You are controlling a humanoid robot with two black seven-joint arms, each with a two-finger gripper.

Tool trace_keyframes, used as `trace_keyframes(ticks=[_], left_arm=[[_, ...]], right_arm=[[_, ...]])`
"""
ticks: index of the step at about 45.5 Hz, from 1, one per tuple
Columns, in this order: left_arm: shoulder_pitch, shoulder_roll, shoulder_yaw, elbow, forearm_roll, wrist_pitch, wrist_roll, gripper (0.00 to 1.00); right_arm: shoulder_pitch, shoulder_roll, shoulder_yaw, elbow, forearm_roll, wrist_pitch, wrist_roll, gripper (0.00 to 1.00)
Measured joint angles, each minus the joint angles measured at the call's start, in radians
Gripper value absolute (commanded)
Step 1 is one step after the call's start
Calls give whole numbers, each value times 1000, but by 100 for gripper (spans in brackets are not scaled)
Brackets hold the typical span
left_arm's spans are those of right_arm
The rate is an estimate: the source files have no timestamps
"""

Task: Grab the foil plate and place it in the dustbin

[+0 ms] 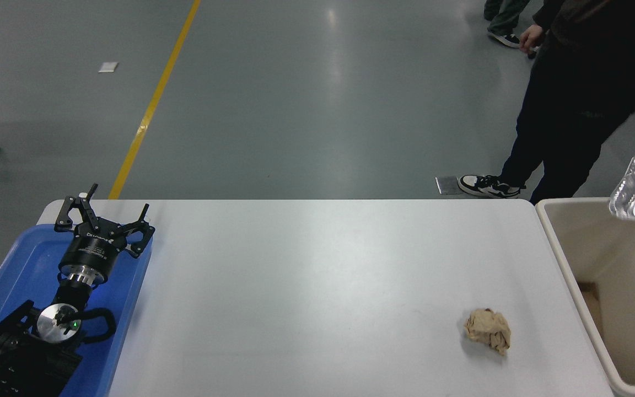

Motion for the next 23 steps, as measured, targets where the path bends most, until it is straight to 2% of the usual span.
trace_keyframes(ticks=[12,13,14,15,16,17,23], left_arm=[[-1,-1,0,0,0,0,0,99],[-1,-1,0,0,0,0,0,99],[-1,-1,0,0,0,0,0,99],[-1,-1,0,0,0,0,0,99],[-1,-1,0,0,0,0,0,99],[-1,-1,0,0,0,0,0,99],[-1,-1,0,0,0,0,0,99]], right_arm=[[-184,92,268,-100,47,-12,-60,0],[-192,96,280,-104,48,-13,-62,7],[-198,101,292,-107,50,-14,-64,40],[-205,105,306,-110,51,-16,-66,93],[-213,110,323,-115,53,-18,-68,100],[-218,113,333,-117,54,-19,-70,98],[-239,128,393,-126,60,-24,-76,100]])
